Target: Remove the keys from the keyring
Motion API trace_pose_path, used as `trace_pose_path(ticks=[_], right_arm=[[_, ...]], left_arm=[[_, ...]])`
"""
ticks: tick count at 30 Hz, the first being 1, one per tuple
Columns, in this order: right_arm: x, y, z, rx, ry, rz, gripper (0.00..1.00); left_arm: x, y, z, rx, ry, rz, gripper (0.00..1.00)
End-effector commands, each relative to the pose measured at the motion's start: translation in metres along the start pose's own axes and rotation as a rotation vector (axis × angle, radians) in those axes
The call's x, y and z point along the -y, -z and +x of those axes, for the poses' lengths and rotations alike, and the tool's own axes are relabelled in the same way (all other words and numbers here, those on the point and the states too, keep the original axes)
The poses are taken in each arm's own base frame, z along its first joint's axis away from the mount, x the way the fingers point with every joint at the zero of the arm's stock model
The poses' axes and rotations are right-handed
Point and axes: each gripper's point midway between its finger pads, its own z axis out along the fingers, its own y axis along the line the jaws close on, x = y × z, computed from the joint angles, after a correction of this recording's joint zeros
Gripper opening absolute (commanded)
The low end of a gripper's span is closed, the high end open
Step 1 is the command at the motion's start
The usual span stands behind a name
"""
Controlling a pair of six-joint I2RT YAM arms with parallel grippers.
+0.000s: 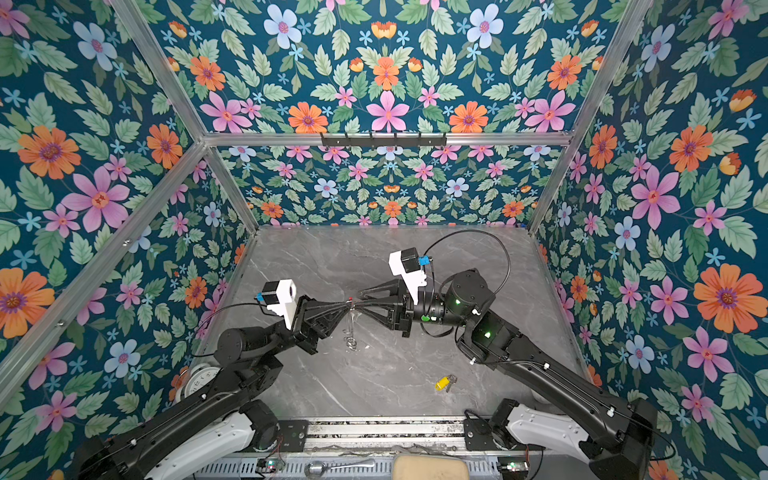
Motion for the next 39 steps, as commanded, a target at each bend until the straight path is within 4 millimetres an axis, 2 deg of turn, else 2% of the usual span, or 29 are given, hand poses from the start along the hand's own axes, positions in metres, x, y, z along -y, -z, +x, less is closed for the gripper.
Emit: trace_pose_path(ticks=[1,12,17,21,23,24,26,28,34,39], right_arm=[[-0.006,-0.001,-0.002,0.002,0.005,-0.031,0.24],[-0.002,-0.007,0.008,-0.029,-0.023,-0.048,0.12],[-0.002,-0.007,0.012,-0.040,-0.032,-0.050,0.00],[0.003,-0.001,0.012,-0.046,-0.014,0.017,0.00],[0.009,0.005,0.014,-0.079,-0.003,0.082,0.00],[0.009,0.009,0.015,-0.097,0.009,0.105,0.00],[0.011,0.017,0.018,-0.149,0.027,0.156,0.00],[0.013,0.024,0.025,-0.219,0.040,0.197,0.00],[0.015,0.038,0.033,-0.366,0.076,0.264,0.00],[0.013,0.037,0.029,-0.397,0.086,0.257,0.00]], left_arm=[[0.003,0.001,-0.011,0.047,-0.041,0.002,0.00],[0.001,0.001,-0.009,0.047,-0.040,-0.003,0.00],[0.000,0.000,-0.011,0.051,-0.041,-0.008,0.00],[-0.004,-0.001,-0.007,0.027,-0.008,-0.030,0.01],[-0.007,0.001,-0.004,0.000,0.014,-0.058,0.31],[-0.008,0.001,-0.002,-0.018,0.023,-0.068,0.41],[-0.009,0.001,0.005,-0.079,0.037,-0.088,0.49],[-0.008,-0.001,0.011,-0.148,0.052,-0.086,0.52],[-0.004,-0.010,0.031,-0.369,0.133,-0.018,0.50],[0.006,-0.017,0.035,-0.444,0.183,0.064,0.41]])
